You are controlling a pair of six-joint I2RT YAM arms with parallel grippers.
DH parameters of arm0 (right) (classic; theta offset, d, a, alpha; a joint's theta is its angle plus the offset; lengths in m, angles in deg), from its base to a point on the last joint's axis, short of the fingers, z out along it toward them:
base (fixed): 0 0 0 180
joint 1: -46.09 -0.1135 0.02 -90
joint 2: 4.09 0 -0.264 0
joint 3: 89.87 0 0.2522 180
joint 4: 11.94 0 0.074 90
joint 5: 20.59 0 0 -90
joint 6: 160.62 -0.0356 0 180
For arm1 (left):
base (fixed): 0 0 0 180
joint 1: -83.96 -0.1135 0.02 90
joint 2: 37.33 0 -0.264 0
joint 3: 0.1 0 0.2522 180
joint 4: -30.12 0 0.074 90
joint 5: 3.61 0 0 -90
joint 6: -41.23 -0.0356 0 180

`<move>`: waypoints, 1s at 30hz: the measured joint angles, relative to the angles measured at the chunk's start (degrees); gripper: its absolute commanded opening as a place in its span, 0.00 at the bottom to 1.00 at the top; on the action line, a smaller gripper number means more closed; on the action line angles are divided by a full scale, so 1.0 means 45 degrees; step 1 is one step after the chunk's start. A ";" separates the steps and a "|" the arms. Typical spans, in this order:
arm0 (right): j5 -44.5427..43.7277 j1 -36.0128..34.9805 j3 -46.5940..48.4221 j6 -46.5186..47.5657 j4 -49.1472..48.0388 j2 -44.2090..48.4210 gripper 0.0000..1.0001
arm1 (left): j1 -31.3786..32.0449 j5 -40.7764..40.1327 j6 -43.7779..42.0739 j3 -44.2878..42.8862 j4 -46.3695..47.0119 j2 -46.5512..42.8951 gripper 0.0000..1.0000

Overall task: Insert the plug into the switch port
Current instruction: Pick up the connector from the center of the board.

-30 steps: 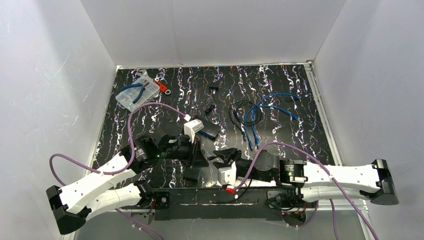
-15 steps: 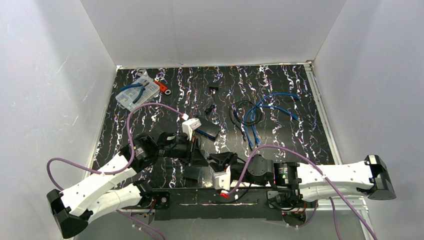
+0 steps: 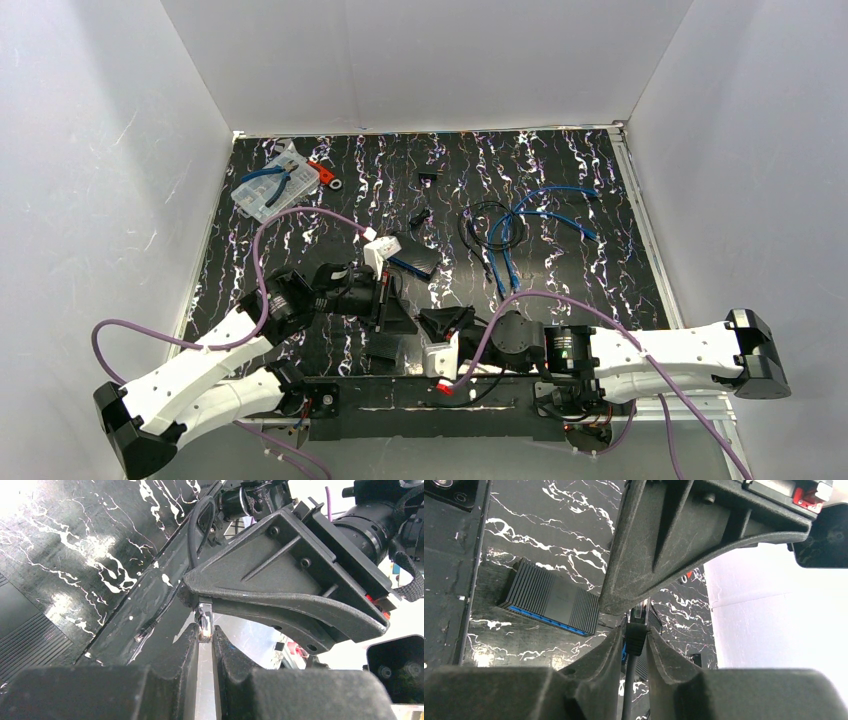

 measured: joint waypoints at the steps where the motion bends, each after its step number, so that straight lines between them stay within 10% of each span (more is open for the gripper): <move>1: -0.0029 0.0000 0.0000 0.0005 -0.0015 -0.0005 0.24 | 0.0000 0.0029 0.0019 0.0005 0.0000 -0.0010 0.00; 9: -0.0287 -0.0005 -0.0024 0.0010 -0.0287 0.0005 0.01 | -0.0083 0.0102 0.0073 0.0015 0.0058 -0.0063 0.00; 15: -0.0403 -0.0058 -0.0049 -0.0034 -0.0413 0.0083 0.01 | -0.0092 0.0039 0.0015 0.0019 0.0155 -0.0253 0.36; 30: -0.1360 -0.0131 0.1821 0.0010 0.1821 0.1355 0.01 | -0.0155 -0.3745 -0.1350 -0.0894 -0.1175 -0.3492 0.92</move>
